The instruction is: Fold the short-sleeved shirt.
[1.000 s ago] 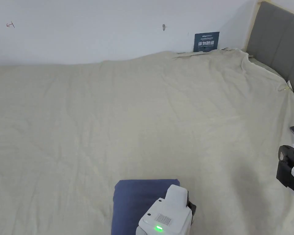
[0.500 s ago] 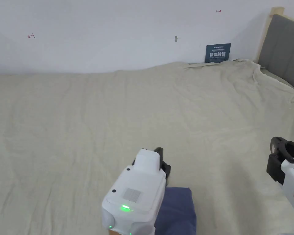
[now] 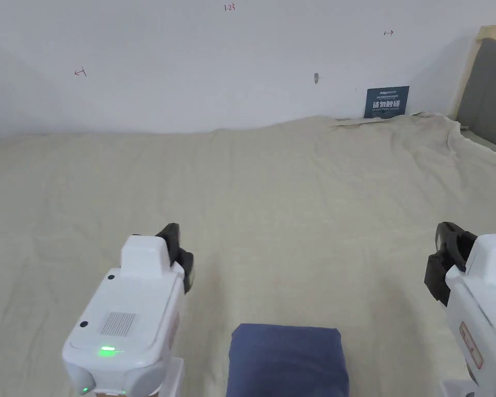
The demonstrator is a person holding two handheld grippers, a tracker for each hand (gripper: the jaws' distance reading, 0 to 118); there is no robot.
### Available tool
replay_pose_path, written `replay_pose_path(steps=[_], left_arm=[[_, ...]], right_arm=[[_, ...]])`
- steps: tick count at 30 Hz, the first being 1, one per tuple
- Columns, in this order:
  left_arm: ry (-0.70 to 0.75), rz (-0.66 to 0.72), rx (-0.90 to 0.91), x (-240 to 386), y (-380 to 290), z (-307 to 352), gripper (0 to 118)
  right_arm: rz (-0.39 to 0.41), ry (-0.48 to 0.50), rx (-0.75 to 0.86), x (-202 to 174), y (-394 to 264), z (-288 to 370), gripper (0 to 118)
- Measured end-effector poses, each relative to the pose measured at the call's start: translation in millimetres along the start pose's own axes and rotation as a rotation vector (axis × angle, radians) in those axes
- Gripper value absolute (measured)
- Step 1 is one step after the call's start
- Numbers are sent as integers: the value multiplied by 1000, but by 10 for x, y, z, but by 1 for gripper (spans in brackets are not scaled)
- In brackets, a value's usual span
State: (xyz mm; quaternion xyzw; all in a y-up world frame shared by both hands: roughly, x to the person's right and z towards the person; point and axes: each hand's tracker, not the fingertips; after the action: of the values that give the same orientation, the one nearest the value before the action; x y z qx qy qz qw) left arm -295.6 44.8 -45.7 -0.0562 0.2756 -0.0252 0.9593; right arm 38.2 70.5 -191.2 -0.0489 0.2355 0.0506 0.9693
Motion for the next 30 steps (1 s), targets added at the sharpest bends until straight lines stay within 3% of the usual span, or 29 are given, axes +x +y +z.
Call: replay_pose_path(steps=[15,22,30], left_arm=[[124,29,-35,-469,-160,99,0],[78,48,-93,-455,-252,68,0],[24,48,-175,-379,-463,55,0]], right_arm=[[23,2,20,-223,-132,-75,0],[-14,20,-17,-378,-279,-81,0],[-48,86,-164,-767,-983,-223,0]])
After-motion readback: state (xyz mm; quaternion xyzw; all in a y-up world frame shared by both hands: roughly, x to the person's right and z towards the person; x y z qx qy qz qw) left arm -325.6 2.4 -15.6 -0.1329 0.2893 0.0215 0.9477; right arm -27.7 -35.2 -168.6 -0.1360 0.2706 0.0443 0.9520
